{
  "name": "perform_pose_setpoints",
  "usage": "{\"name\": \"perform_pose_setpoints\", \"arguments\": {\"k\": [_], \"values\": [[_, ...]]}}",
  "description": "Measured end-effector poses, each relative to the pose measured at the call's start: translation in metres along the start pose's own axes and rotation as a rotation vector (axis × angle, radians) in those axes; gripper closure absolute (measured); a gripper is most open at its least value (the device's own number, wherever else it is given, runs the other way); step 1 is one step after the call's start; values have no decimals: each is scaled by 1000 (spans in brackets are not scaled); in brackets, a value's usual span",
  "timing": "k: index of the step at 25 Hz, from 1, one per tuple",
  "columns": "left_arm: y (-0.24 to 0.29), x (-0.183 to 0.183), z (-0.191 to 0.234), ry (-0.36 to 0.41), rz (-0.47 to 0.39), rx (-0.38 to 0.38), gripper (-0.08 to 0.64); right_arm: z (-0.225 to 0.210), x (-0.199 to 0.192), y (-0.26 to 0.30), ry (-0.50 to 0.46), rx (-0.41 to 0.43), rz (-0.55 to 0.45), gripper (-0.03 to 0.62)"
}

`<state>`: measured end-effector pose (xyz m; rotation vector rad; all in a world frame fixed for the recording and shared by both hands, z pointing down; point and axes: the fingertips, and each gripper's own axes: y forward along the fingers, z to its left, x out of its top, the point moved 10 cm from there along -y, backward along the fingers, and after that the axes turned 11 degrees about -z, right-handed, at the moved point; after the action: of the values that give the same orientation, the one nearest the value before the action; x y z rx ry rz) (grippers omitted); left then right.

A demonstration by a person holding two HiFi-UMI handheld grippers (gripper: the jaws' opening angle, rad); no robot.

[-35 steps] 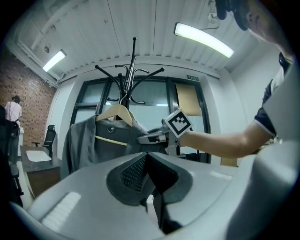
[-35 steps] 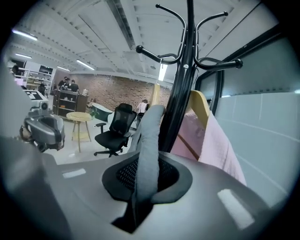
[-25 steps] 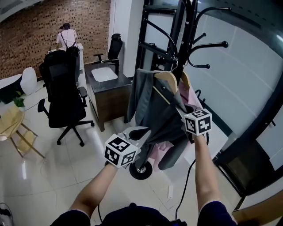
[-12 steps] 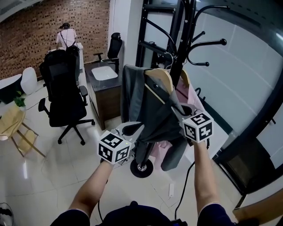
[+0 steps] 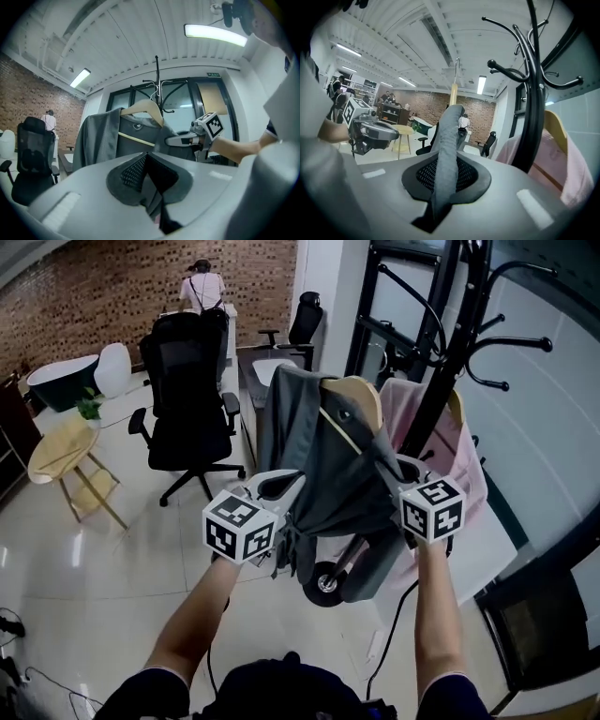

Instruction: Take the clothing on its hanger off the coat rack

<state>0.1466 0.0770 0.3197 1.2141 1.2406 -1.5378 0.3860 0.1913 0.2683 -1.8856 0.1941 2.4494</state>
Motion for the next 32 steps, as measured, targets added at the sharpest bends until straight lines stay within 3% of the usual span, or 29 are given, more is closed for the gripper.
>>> {"name": "perform_pose_setpoints", "arguments": {"k": [8,15,21,26,32], "values": [[-46,14,39,51,9,192,548,23,-1,62,37,127,-65,566],[-76,25,96,64,0,277,548,47,14,135,36,198,-81,565],[-96,25,180,65,5,310,548,66,21,215,30,192,-88,565],[-107,33,248,56,8,310,548,74,29,276,94,162,-102,565],[-115,42,316,53,12,313,548,88,42,344,101,130,-110,565]]}}
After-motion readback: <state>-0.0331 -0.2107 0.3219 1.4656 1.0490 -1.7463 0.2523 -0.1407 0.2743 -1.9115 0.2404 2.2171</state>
